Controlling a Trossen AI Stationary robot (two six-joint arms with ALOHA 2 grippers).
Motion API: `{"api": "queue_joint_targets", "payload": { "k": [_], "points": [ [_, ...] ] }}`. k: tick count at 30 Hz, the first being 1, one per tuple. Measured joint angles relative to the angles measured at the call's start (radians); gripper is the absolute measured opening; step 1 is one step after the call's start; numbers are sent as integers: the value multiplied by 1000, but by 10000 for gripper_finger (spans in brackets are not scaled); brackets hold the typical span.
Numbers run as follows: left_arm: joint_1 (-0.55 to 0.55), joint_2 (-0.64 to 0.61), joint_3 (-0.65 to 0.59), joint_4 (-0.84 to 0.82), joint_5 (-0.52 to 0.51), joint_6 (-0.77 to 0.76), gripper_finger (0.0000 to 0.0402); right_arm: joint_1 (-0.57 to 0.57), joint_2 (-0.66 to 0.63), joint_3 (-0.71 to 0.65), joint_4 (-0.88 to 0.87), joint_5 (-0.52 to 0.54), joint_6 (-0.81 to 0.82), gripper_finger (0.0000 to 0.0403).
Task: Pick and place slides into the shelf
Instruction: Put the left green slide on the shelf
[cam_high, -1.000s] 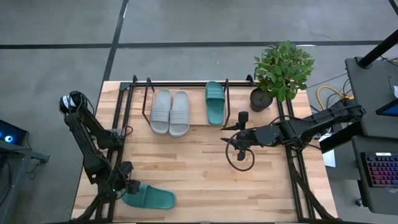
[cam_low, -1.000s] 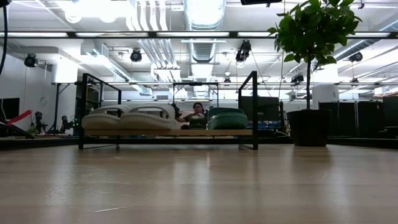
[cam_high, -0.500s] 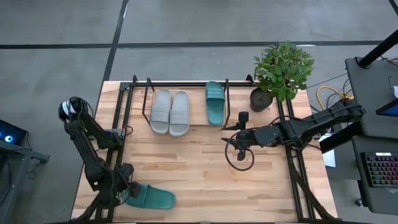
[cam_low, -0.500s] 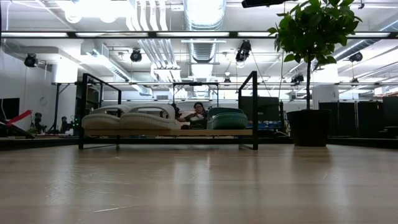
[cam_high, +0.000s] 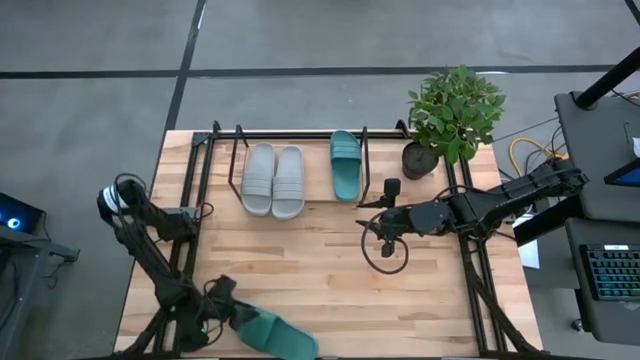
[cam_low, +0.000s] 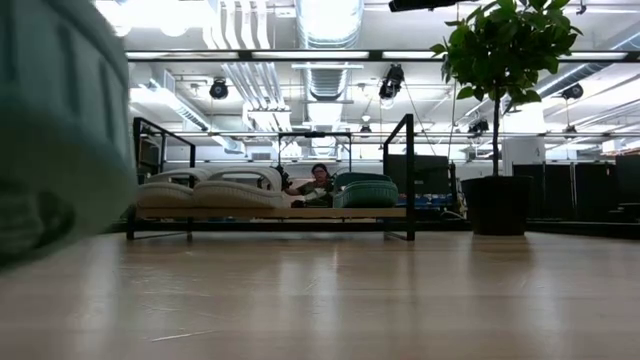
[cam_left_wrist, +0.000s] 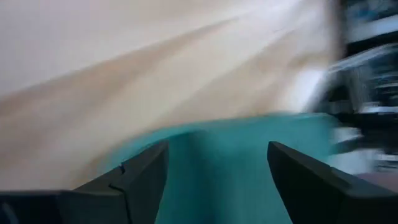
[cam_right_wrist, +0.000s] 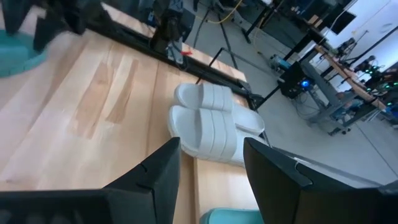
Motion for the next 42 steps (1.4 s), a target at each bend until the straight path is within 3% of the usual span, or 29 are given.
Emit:
{"api": "queue_joint_targets", "payload": {
  "k": [16,26,42],
  "points": [
    [-2,-14,-7,-13,92,-16,258,-9,3,0,16,-1,-18,167],
    [2,-8,-7,145,91,76,258,-9,3,0,14,-1,-16,167],
    [53,14,-7,224,139,155,258,-9,3,0,13,-2,-15,166]
  ]
}}
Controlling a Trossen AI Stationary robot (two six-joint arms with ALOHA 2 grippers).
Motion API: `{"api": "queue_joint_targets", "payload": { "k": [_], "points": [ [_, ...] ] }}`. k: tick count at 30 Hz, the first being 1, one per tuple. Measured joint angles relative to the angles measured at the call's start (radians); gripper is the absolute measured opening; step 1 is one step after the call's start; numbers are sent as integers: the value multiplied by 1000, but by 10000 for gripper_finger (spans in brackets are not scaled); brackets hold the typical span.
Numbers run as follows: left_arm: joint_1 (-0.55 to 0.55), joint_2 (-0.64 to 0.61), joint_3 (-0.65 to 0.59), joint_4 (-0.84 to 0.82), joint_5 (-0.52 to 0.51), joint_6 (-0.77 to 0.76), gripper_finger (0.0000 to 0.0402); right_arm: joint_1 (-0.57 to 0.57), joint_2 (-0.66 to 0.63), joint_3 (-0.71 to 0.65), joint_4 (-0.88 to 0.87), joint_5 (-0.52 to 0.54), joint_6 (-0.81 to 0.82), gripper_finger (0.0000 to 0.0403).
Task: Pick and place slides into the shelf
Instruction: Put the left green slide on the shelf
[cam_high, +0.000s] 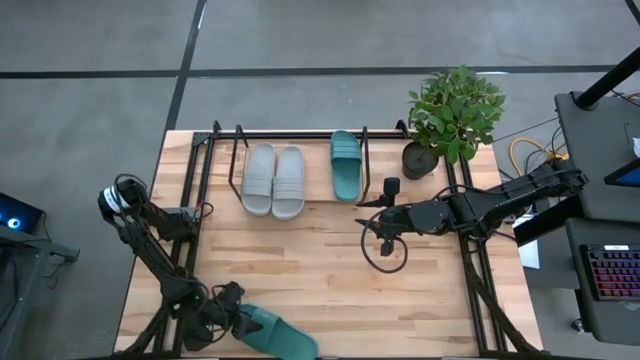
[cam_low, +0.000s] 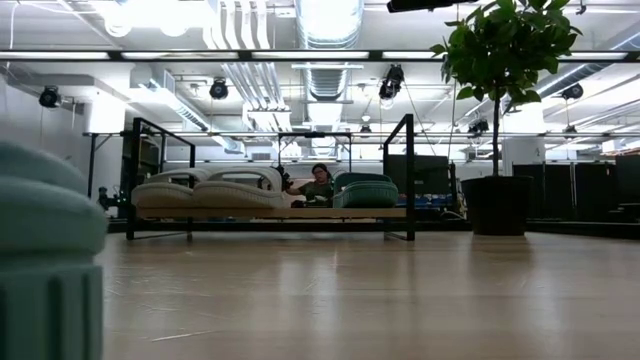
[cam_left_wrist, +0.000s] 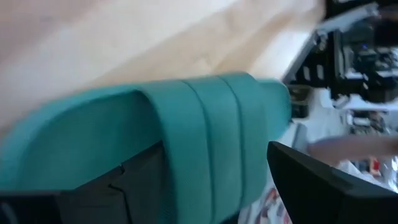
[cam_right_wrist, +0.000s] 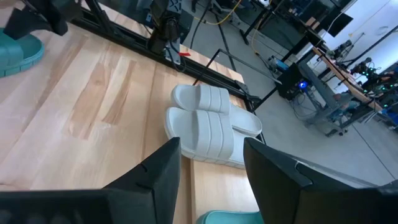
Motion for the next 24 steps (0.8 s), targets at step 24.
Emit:
{"api": "queue_joint_targets", "payload": {
  "k": [24],
  "points": [
    [27,1,-145,253,-1,72,258,0,0,0,-7,0,0,166]
  ]
}}
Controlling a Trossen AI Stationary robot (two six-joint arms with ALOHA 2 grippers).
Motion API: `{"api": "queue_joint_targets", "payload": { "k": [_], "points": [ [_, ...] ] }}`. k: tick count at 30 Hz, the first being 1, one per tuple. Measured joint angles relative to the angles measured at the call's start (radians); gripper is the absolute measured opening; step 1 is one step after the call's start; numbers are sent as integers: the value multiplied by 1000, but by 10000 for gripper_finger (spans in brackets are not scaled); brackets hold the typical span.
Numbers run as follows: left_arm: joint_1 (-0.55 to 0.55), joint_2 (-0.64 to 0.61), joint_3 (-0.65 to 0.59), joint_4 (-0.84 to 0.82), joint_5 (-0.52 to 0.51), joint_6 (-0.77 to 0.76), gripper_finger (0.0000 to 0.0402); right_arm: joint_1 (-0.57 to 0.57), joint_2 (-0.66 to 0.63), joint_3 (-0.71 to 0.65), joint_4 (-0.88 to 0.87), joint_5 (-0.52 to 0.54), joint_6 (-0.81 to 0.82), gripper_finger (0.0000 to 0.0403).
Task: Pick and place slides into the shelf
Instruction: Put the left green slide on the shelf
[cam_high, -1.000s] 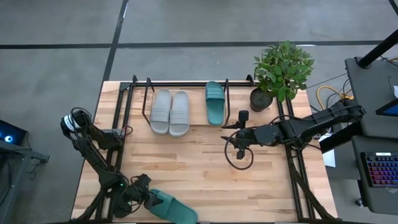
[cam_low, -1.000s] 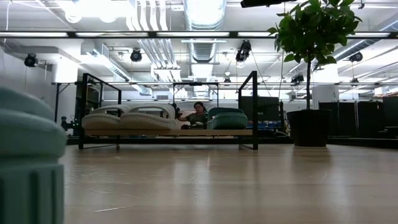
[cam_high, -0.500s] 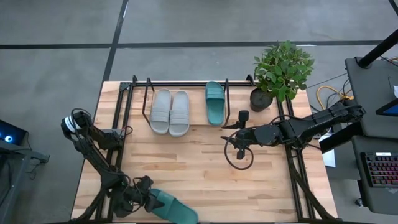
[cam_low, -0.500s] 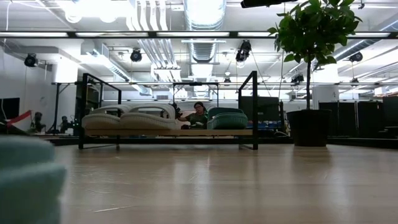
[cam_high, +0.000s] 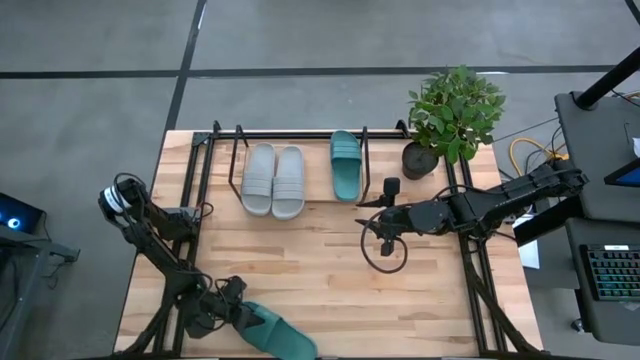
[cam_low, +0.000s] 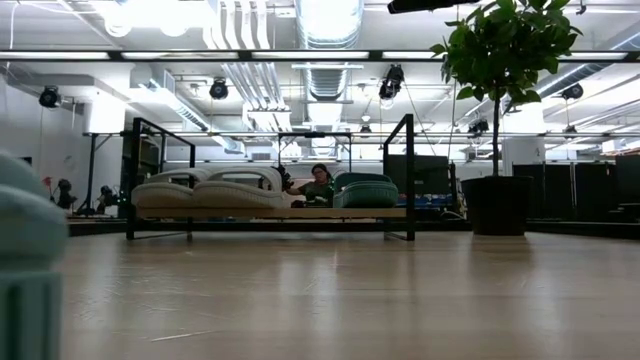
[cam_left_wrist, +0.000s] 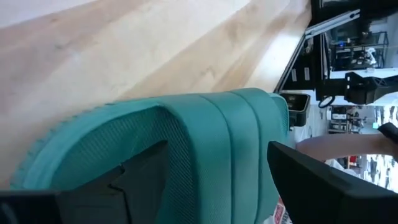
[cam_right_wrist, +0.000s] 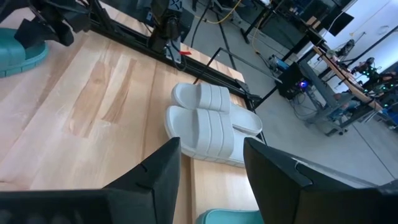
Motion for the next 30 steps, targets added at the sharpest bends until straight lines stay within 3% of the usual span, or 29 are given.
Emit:
{"api": "queue_joint_targets", "payload": {
  "k": [9,15,23,30],
  "points": [
    [1,0,-6,33,3,79,239,0,0,0,-11,0,0,167],
    [1,0,-6,31,21,107,162,0,0,0,-11,0,0,167],
    [1,0,-6,34,25,207,17,0,0,0,-10,0,0,167],
    [1,-4,-6,33,46,232,3,0,0,0,-10,0,19,167]
  ]
}}
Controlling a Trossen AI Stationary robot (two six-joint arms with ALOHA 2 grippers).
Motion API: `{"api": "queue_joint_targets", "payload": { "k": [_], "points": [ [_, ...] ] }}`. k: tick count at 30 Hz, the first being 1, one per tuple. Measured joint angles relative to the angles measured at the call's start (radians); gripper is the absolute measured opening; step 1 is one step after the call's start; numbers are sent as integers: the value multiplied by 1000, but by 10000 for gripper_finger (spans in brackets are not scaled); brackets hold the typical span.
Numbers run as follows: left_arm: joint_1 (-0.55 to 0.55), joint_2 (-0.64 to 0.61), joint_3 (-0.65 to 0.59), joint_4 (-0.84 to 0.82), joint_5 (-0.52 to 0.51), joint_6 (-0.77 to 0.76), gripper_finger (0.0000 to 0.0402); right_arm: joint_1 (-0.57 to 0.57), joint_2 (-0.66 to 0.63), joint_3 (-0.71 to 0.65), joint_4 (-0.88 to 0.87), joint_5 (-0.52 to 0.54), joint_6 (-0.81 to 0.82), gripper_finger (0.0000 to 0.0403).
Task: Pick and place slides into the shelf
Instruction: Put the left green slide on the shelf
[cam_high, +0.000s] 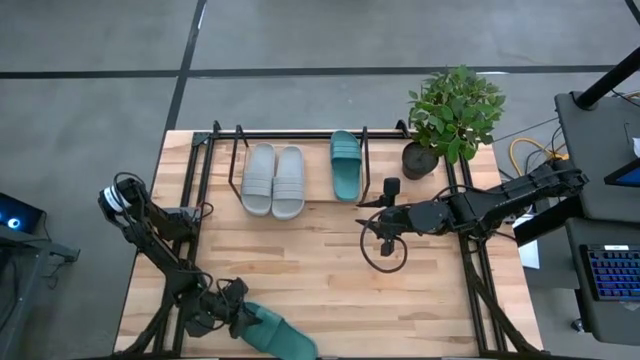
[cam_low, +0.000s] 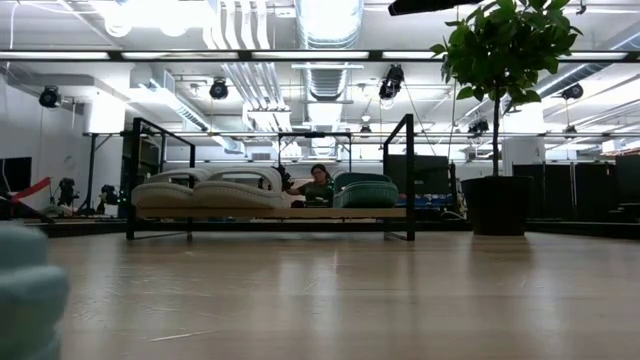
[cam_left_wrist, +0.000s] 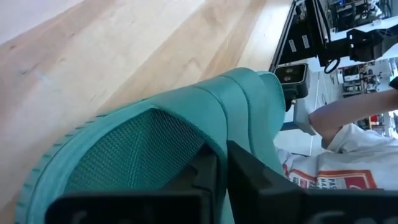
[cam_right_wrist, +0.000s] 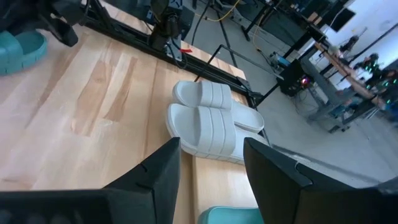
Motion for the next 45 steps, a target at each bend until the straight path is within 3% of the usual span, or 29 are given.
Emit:
{"api": "queue_joint_targets", "payload": {
  "k": [8,15,17,21,23,27,30,38,45],
  "points": [
    [0,-118,0,-28,9,75,1,0,0,0,20,-12,50,167],
    [2,-300,0,-240,-33,102,1,1,0,0,62,-31,63,167],
    [2,-353,-1,-273,-88,172,1,2,0,0,62,-110,25,167],
    [2,-453,2,-263,-262,460,0,56,2,-3,105,-392,-162,167],
    [2,-495,3,-230,-339,624,0,110,10,-9,167,-403,-248,167],
    [4,-564,3,-149,-365,879,0,238,59,-26,253,-210,-443,166],
    [4,-595,3,-104,-364,977,0,314,123,-26,290,-68,-619,166],
    [4,-599,3,-99,-361,999,0,406,366,30,404,253,-1099,166],
    [4,-581,2,-99,-359,997,0,408,524,144,415,335,-1296,171]
  ]
}}
